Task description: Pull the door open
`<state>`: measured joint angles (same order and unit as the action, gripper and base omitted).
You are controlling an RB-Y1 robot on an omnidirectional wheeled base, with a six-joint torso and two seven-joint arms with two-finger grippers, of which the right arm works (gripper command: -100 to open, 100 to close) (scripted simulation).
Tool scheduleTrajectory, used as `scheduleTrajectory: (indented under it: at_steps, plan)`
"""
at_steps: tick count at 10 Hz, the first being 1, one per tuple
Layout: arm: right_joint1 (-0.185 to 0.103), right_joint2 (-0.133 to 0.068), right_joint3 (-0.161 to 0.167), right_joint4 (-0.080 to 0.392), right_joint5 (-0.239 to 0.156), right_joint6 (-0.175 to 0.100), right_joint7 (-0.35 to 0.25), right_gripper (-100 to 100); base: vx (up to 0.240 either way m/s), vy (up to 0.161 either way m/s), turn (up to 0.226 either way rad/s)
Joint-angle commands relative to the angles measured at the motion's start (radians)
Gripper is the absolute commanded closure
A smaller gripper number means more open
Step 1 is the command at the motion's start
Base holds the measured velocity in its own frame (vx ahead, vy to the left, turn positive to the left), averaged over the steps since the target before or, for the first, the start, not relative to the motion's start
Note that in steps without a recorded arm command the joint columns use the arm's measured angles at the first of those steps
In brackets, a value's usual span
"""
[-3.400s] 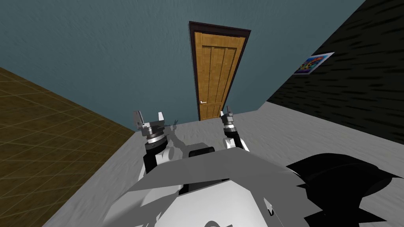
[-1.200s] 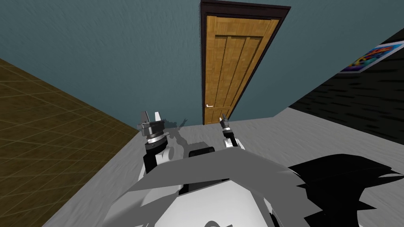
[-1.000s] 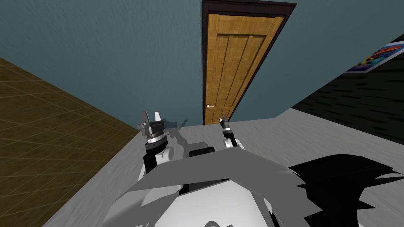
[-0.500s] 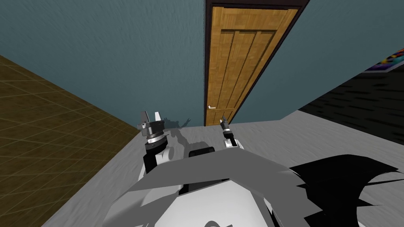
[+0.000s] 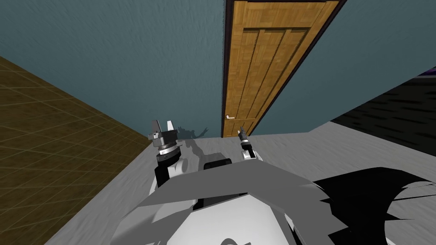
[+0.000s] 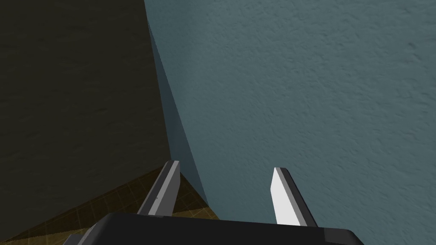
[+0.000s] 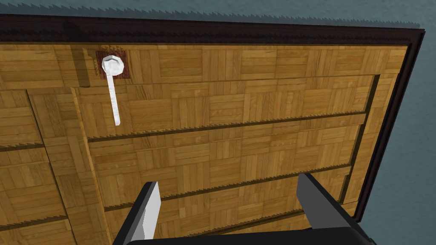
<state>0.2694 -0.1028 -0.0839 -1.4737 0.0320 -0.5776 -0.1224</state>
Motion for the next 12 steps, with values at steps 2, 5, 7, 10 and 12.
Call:
scheduleTrajectory:
  at_steps: [2,5,7,10,12]
  plan:
    - [-0.022,-0.002,-0.014,0.071,-0.004,-0.024,0.001,-100,0.099,-0.013,0.046]
    - [-0.043,-0.005,-0.029,0.140,-0.009,-0.044,0.002,-100,0.097,-0.016,0.054]
    - [-0.057,-0.006,-0.038,0.186,-0.012,-0.058,0.002,-100,0.097,-0.008,0.042]
    - [-0.077,-0.007,-0.052,0.251,-0.017,-0.077,0.003,-100,0.097,-0.017,0.047]
    - [-0.091,-0.008,-0.062,0.294,-0.020,-0.089,0.003,-100,0.104,-0.010,0.048]
